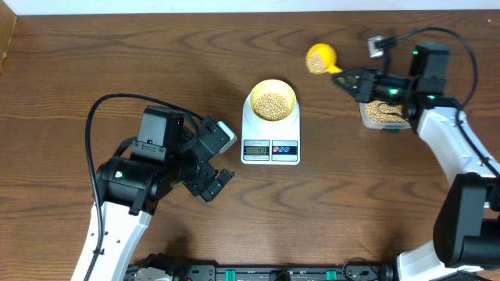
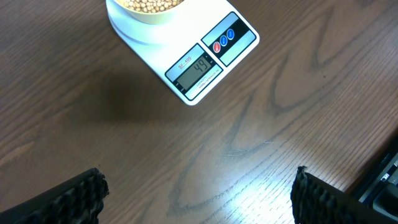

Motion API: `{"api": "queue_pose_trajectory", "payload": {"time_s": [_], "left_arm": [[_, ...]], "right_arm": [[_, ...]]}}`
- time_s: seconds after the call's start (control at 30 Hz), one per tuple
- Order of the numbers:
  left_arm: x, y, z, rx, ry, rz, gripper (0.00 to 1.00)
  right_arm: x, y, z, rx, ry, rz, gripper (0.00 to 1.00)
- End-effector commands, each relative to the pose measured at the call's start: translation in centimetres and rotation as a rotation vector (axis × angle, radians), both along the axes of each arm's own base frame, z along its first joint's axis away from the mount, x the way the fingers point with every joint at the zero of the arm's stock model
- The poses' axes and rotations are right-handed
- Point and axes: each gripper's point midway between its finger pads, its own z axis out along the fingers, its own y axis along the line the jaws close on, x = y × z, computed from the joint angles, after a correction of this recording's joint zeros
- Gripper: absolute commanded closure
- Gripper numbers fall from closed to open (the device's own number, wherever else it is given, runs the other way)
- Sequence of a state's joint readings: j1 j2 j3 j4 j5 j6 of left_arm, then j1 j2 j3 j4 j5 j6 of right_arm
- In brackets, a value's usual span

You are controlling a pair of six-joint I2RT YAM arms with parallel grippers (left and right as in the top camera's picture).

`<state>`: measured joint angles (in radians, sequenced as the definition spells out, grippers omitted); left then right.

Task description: Scoop item into bowl and weigh 50g on scale

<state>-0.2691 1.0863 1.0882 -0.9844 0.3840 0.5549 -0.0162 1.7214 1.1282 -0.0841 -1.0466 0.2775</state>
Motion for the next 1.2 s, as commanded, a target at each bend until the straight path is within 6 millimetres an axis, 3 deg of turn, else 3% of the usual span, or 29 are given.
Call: {"api": "queue_pose_trajectory", "payload": {"time_s": [0.0,0.13,0.27,0.4,0.57,0.7,0.87,1.17], "left_arm": [[0.1,0.0,0.4,-0.006,-0.012,-0.008,0.03],[0.1,0.0,0.4,-0.006,-0.012,-0.008,0.03],[0.1,0.0,0.4,-0.006,-0.012,-0.008,0.03],[0.1,0.0,0.4,-0.006,-0.012,-0.008,0.03],[0.1,0.0,0.4,-0.006,-0.012,-0.008,0.03],[0.1,0.0,0.4,-0.006,-0.012,-0.008,0.03],[0.1,0.0,0.4,-0.006,-0.012,-0.008,0.03],[0.1,0.0,0.4,-0.006,-0.012,-0.008,0.03]], "right_arm": [[-0.6,2.7,-0.2,-0.049,-0.034,0.041,0.99],[-1.7,5.8,-1.0,-0.125,-0.098,0.110,0.99],[-1.8,7.0,-2.0,-0.206,-0.135,0.117,0.99],[-2.1,7.3,-3.3,-0.294,-0.146,0.116,0.99],[-2.1,7.3,-3.3,-0.296,-0.146,0.117,0.99],[-3.4,8.8,-3.3,-0.276,-0.137,0.174,0.99],[-2.2,7.5,-3.9,-0.333,-0.137,0.106,0.99],[-2.9,8.1,-3.7,-0.297,-0.112,0.133,0.99]]}}
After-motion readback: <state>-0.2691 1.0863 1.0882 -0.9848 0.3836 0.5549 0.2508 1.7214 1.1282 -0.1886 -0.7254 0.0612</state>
